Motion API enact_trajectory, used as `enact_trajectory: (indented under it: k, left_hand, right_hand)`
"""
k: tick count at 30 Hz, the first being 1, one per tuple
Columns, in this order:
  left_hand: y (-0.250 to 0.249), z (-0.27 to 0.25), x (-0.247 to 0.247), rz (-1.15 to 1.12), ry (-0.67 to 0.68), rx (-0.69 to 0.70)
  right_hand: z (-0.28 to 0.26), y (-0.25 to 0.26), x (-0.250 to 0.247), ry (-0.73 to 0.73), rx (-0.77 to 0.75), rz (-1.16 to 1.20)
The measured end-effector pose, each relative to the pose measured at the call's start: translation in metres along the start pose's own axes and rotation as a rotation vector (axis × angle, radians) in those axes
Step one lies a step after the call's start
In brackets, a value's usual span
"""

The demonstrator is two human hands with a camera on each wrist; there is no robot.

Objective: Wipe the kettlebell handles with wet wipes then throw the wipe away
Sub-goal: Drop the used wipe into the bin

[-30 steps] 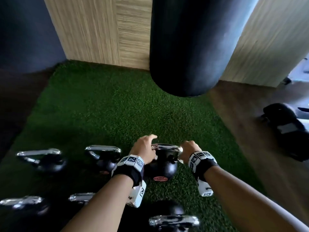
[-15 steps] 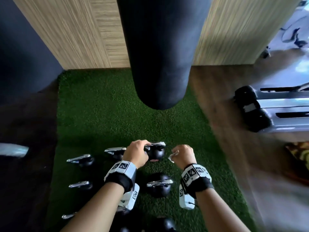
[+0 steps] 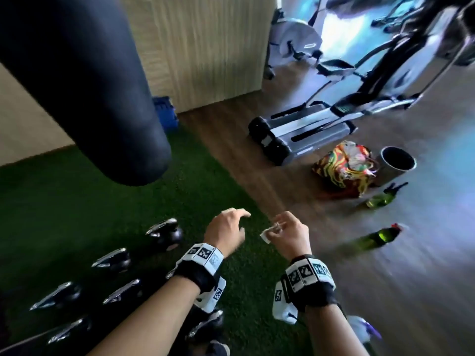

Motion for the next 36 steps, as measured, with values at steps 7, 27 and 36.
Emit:
enact_trajectory:
  k: [7,27,36]
  left_hand:
    - [-0.208,-0.046,0.142,0.056,0.15,0.273]
    - [-0.456,-0.204,0.548,0.404,0.818,0.647]
    - [-0.418,-0.13,0.729,0.477,1.007,0.492]
  right_hand:
    - [-0.127,-0.194,-0.17,-0.246,0.261,0.098]
    - [-0.431,-0.594,-0.266,-0.659,0.978,0.384]
    - [-0.393,-0.758,-0.189,-0.618,1.193,0.549]
Point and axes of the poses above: each hand's wrist, its own z-axis towards the middle knuckle, its own x-axis out of the palm, y = z × x, the point moved 10 cm from there along z, towards the middle knuckle, and after that the axes turned 5 degrees about y, right-handed, at the moved point
